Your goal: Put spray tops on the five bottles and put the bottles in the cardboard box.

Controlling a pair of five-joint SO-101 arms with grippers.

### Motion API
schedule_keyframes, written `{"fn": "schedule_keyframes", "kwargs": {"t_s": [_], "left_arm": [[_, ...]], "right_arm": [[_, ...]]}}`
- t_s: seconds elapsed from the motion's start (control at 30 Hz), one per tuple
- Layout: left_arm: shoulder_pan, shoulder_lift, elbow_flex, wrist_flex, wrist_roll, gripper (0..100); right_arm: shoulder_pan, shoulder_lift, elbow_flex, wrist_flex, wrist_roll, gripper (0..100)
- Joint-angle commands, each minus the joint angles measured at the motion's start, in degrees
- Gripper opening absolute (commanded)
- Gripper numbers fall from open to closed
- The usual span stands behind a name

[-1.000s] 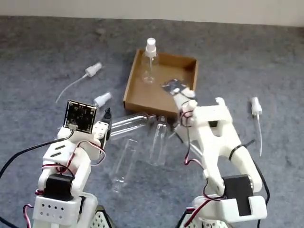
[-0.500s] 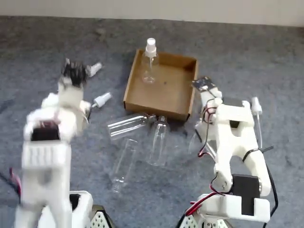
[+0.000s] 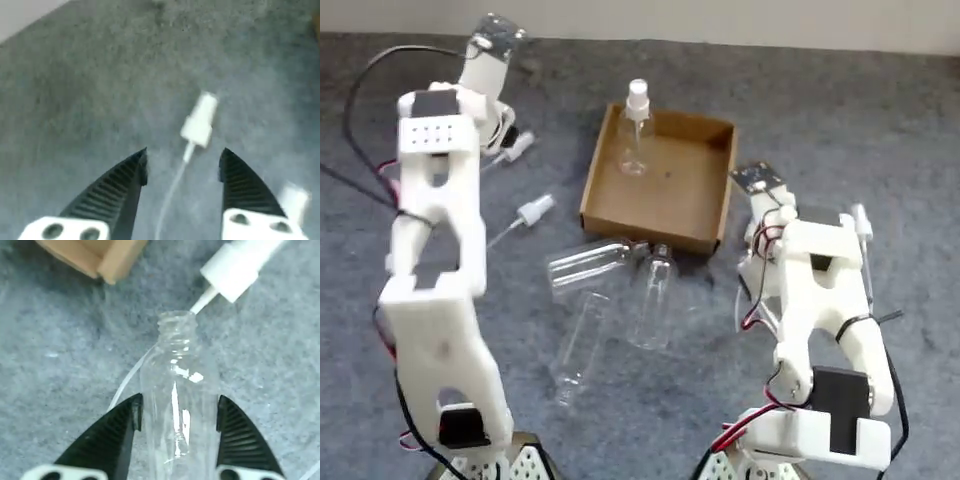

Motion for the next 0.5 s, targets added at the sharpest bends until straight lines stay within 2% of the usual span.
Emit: {"fn": "schedule_keyframes", "kwargs": {"t_s": [0.0, 0.27, 0.4, 0.47], "left_arm": [[0.57, 12.44, -19.82, 1.41, -1.85, 21], [3.21, 33.71, -43.65, 5.63, -2.11, 20], [3.65, 37.85, -45.67, 6.77, -2.11, 20], [3.65, 37.93, -45.58, 8.79, -2.11, 16]], "right_arm": [[0.57, -0.84, 0.40, 0.40, 0.62, 17.6], [0.57, -0.84, 0.48, 0.40, 0.62, 17.6], [0.57, -0.84, 0.48, 0.40, 0.62, 17.6], [0.57, -0.84, 0.48, 0.48, 0.62, 17.6]]}}
